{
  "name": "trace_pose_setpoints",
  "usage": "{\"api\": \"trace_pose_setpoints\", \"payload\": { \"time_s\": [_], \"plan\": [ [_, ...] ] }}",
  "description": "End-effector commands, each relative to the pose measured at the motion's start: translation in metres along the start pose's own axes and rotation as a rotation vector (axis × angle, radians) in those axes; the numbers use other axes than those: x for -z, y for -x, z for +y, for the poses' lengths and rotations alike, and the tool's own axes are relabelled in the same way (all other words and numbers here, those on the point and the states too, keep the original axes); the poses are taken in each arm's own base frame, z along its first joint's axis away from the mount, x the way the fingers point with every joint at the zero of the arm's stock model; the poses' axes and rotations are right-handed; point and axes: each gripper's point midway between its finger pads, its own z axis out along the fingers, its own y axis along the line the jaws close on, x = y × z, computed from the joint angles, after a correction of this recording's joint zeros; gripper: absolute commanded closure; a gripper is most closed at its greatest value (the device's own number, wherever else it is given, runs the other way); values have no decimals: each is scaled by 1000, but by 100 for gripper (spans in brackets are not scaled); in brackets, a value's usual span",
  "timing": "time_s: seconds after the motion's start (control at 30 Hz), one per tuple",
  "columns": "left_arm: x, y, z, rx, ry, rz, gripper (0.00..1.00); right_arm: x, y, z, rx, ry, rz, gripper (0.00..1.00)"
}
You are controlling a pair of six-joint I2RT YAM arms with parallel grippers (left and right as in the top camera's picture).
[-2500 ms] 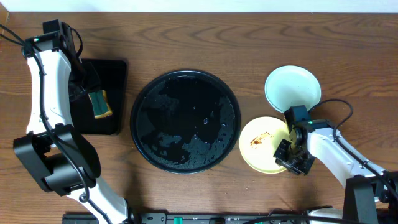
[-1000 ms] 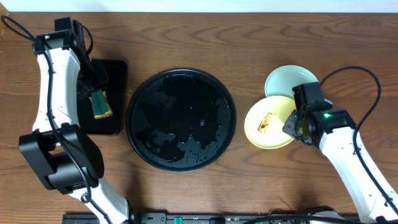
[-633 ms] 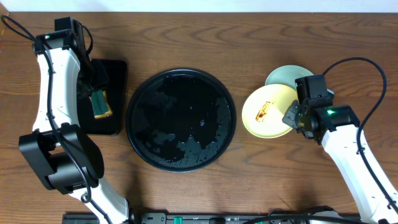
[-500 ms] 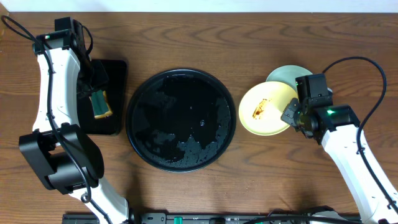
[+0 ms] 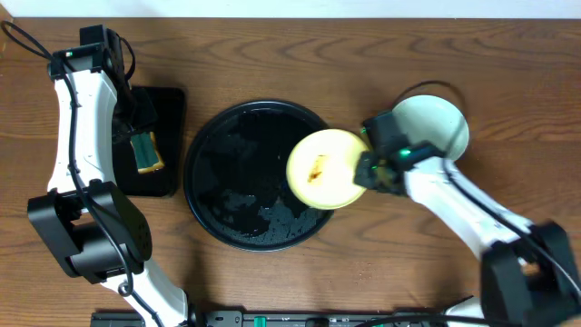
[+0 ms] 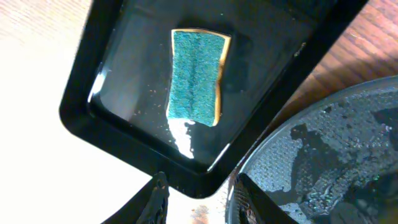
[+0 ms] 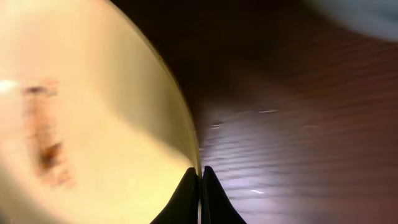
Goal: Clean dirty plates on tray and stack at the side
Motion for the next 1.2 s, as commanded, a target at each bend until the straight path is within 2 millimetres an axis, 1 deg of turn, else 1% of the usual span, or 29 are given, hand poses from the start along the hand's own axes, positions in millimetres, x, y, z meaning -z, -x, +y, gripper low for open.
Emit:
{"api": "trace_pose_setpoints", "payload": {
  "time_s": [0.0,0.2,0.27,0.33,0.4,0.53,0.7,0.87,0.97,1.03,1.07,1.1,1.17],
  "plan": [
    [6,4,5,-10,30,-25,64,-14,-16,24,41,30,53,98],
    [-3,-3,7,-13,43,1,64,-39,-40,49,131,11,104,98],
    [-7,-6,7,-15,47,14,64,-44,-45,55,151,11,111,98],
    [-9,-8,8,-16,48,22,64,-46,-47,61,165,12,112,98],
    [-9,-8,8,-16,49,22,64,-44,-44,65,171,15,99,98],
    [-9,-9,8,-17,49,26,64,-34,-31,74,175,11,64,98],
    [-9,-9,8,-16,49,25,64,-9,-3,85,210,-27,-11,98],
    [-9,-8,8,-16,48,22,64,12,13,97,235,-23,-47,98],
    [-9,-8,8,-16,48,22,64,19,17,102,251,-16,-52,98],
    [-9,-8,8,-16,48,22,64,21,17,102,252,-21,-46,99],
    [-9,-8,8,-16,48,22,64,21,15,99,251,-30,-38,97],
    [-9,-8,8,-16,48,22,64,21,12,96,243,-42,-27,91],
    [-9,-8,8,-16,48,22,64,20,7,89,229,-68,-3,88]
  ]
}}
